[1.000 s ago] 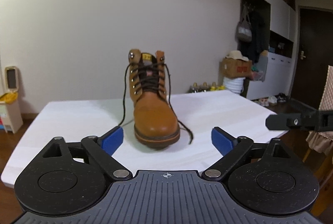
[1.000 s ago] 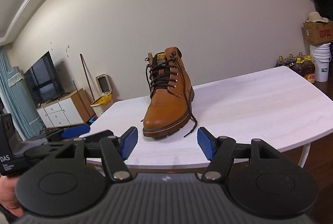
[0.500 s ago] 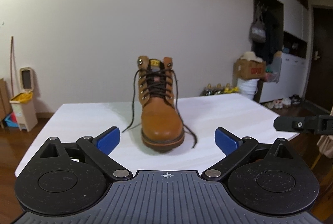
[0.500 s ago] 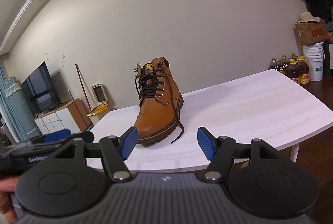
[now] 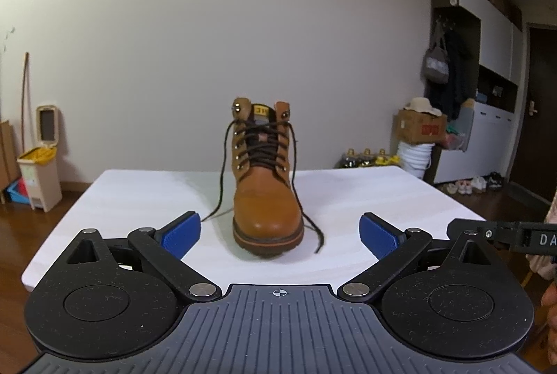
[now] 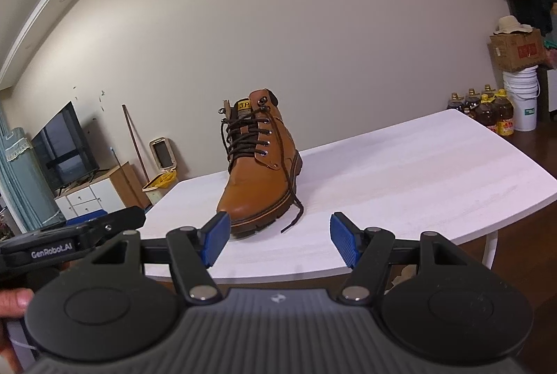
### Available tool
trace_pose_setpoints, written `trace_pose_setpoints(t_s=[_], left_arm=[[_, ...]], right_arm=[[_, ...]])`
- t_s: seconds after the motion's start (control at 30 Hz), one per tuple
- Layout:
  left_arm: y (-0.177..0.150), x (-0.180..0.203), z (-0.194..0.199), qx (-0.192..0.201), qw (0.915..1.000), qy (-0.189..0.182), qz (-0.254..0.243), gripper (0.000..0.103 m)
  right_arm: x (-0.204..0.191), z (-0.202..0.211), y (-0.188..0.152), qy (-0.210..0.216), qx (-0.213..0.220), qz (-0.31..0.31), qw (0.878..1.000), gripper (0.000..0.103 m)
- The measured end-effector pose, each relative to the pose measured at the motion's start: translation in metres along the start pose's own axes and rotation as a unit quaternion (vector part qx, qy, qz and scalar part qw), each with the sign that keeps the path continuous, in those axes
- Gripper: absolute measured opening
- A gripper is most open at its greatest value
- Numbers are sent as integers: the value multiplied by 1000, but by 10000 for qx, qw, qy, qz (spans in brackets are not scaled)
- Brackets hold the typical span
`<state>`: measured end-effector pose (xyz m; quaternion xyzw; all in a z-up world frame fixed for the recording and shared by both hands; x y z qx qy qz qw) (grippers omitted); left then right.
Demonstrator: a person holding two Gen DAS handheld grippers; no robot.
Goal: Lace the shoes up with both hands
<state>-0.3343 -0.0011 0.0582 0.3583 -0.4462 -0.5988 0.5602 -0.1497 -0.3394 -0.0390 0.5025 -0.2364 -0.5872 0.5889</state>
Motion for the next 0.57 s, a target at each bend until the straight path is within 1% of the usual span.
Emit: trace_pose_setpoints(t_s=[0.13,0.43,0.57], left_arm=[[2,1,-1,48,10000,31,-27,100],[2,1,-3,54,10000,-22,-74,100],[2,0,-4,54,10000,-55,-1,100]], right_arm=[[0,1,0,-4,2,33,10000,66],[-6,0,-2,31,-52,140,9999,66],[-7,2,-1,52,-57,168,9998,66]])
Point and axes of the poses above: each gripper's, at about its wrist camera, not at the fingertips, and z roughly against the way its jaws point, x to its right, y to its top, the point moved 3 cm from there along -z, roughly the way its jaws point
